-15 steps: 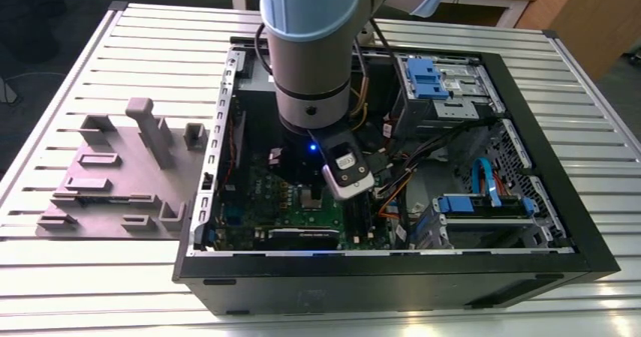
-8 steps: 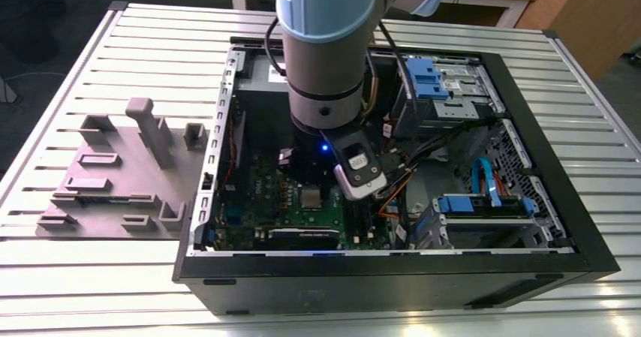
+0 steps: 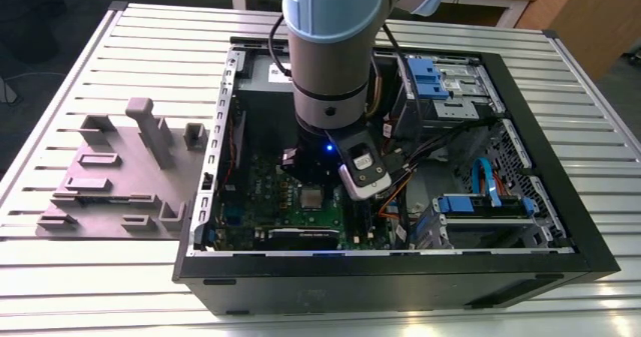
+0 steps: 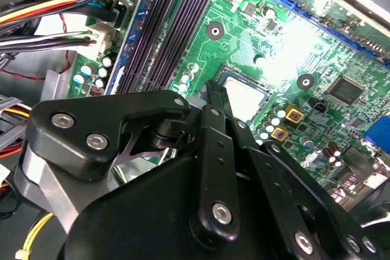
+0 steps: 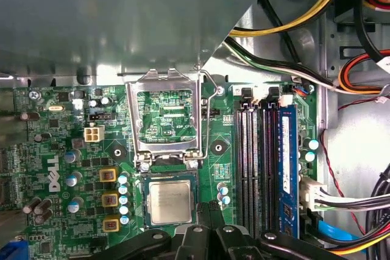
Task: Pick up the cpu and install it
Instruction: 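Close the cpu cover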
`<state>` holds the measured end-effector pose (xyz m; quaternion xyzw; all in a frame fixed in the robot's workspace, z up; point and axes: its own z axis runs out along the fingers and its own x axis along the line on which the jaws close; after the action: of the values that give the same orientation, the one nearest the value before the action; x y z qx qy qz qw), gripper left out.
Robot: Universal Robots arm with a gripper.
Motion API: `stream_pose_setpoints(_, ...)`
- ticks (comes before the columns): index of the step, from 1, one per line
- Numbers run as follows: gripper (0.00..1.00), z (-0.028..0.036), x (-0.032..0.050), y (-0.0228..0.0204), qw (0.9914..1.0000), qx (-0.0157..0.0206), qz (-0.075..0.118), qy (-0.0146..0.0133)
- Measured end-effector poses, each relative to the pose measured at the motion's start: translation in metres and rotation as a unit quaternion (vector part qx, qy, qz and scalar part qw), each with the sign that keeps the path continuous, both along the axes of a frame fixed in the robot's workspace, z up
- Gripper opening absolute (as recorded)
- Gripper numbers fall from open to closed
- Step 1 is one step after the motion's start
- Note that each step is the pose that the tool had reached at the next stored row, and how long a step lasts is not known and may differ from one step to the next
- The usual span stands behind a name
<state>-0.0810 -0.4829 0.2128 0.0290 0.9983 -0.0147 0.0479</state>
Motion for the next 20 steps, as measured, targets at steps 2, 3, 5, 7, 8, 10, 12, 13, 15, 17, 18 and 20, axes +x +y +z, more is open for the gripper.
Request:
stream_pose_setpoints(2,0.10,0.0000,0.0005,0.0000,1.00000,0.0000,0.000,0.0000)
stream_pose_setpoints(3,0.10,0.0000,0.0006,0.0000,1.00000,0.0000,0.000,0.0000)
stream_pose_setpoints(5,0.10,0.0000,0.0007,0.0000,1.00000,0.0000,0.000,0.0000)
stream_pose_setpoints(7,0.10,0.0000,0.0009,0.0000,1.00000,0.0000,0.000,0.0000)
stream_pose_setpoints(8,0.10,0.0000,0.0010,0.0000,1.00000,0.0000,0.000,0.0000)
stream_pose_setpoints(10,0.10,0.0000,0.0011,0.0000,1.00000,0.0000,0.000,0.0000)
stream_pose_setpoints(12,0.10,0.0000,0.0012,0.0000,1.00000,0.0000,0.000,0.0000)
stream_pose_setpoints(13,0.10,0.0000,0.0013,0.0000,1.00000,0.0001,0.000,0.0000)
stream_pose_setpoints(15,0.10,-0.0002,0.0021,0.0002,1.00000,0.0001,0.000,0.0000)
stream_pose_setpoints(17,0.10,-0.0003,0.0039,0.0011,1.00000,-0.0001,0.000,0.0000)
stream_pose_setpoints(18,0.10,-0.0005,0.0052,0.0017,1.00000,0.0000,0.000,0.0000)
stream_pose_setpoints(20,0.10,-0.0007,0.0083,0.0030,1.00000,0.0000,0.000,0.0000)
